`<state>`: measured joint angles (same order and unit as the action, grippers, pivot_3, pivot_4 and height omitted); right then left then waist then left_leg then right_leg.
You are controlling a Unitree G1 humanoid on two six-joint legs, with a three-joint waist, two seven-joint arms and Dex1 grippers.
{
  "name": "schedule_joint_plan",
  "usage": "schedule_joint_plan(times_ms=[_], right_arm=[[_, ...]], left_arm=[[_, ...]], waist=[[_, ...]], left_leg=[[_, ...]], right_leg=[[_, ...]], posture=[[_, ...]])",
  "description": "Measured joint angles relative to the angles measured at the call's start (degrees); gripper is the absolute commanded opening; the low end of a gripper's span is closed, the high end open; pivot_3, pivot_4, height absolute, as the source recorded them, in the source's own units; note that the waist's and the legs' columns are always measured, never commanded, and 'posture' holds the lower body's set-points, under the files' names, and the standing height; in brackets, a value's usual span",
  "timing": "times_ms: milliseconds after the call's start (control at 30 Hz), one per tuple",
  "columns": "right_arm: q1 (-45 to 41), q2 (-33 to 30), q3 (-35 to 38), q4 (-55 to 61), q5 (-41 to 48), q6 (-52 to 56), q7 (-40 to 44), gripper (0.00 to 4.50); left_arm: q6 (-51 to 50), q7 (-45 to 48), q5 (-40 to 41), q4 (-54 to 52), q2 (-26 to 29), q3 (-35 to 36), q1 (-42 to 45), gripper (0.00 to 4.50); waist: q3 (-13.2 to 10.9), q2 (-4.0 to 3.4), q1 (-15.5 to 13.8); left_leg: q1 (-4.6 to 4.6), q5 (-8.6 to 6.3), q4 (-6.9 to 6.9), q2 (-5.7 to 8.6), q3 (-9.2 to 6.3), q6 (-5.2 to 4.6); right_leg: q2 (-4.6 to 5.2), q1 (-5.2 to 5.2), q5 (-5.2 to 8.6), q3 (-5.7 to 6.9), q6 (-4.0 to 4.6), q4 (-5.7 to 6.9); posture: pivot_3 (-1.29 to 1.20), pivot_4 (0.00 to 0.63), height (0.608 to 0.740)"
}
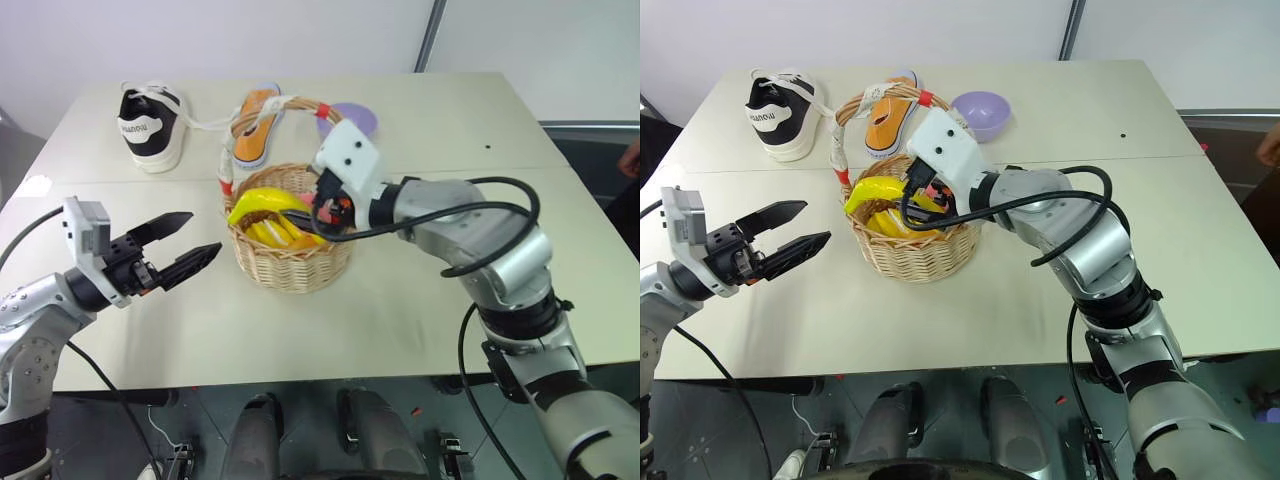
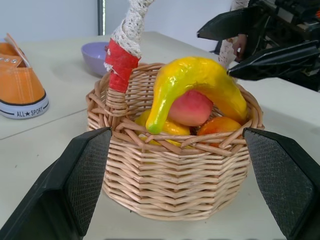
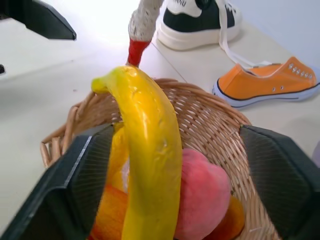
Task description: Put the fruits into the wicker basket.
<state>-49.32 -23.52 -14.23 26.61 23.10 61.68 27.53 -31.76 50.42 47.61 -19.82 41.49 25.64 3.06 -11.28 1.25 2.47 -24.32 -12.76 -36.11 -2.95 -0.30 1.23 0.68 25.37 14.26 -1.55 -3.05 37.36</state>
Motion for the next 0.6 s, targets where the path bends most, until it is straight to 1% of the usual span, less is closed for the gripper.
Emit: schedule_joint_plan(times_ms=[100,167,300,400,500,600], right_arm=[[5.08,-0.69,7.15,5.39,5.99,-2.34,4.45,4.24],[9.60,-3.18,12.83,9.75,11.18,-2.83,7.74,4.24],[15.84,-6.60,19.28,11.24,16.19,-2.29,9.25,4.24],[18.19,-7.16,20.17,8.16,15.02,-3.19,6.80,4.24],[17.58,-4.25,18.99,1.75,10.02,-7.04,1.98,4.24],[16.17,-1.66,16.45,-3.83,6.50,-10.56,-0.50,4.24]], left_arm=[[-0.04,-0.36,0.19,-0.07,0.00,0.06,-0.36,4.50],[-0.07,-0.43,0.42,-0.30,0.00,0.14,-0.78,4.50],[-0.10,-0.47,0.60,-0.57,0.00,0.34,-1.21,4.50],[-0.11,-0.41,0.73,-0.58,0.00,0.32,-0.94,4.50],[-0.10,-0.37,1.19,-0.58,-0.04,0.11,0.16,4.50],[-0.11,-0.39,1.45,-0.50,-0.32,-0.13,0.84,4.50]], waist=[[0.00,0.00,-0.30],[0.01,0.02,-0.46],[0.02,0.03,-0.12],[0.02,0.03,0.15],[0.02,0.02,0.12],[0.01,0.02,0.07]], left_leg=[[-0.01,0.00,0.00,0.01,-0.01,0.00],[0.00,0.00,-0.01,0.01,-0.02,0.00],[0.21,0.00,-0.05,0.01,0.02,0.00],[0.46,0.00,-0.03,0.00,0.05,0.00],[0.64,0.00,0.00,-0.01,0.04,0.01],[0.63,0.00,0.03,-0.01,0.06,0.01]], right_leg=[[0.01,-0.04,0.03,0.01,-0.07,-0.01],[0.03,-0.08,0.03,0.02,-0.08,-0.03],[0.01,-0.22,0.10,-0.01,0.21,-0.01],[-0.04,-0.36,0.05,-0.04,0.32,0.00],[-0.07,-0.50,0.04,-0.05,0.35,0.00],[-0.07,-0.50,0.06,-0.08,0.30,-0.01]], posture=[[0.00,0.150,0.740],[0.00,0.150,0.740],[0.00,0.150,0.740],[0.00,0.150,0.740],[0.00,0.150,0.740],[0.00,0.150,0.740]])
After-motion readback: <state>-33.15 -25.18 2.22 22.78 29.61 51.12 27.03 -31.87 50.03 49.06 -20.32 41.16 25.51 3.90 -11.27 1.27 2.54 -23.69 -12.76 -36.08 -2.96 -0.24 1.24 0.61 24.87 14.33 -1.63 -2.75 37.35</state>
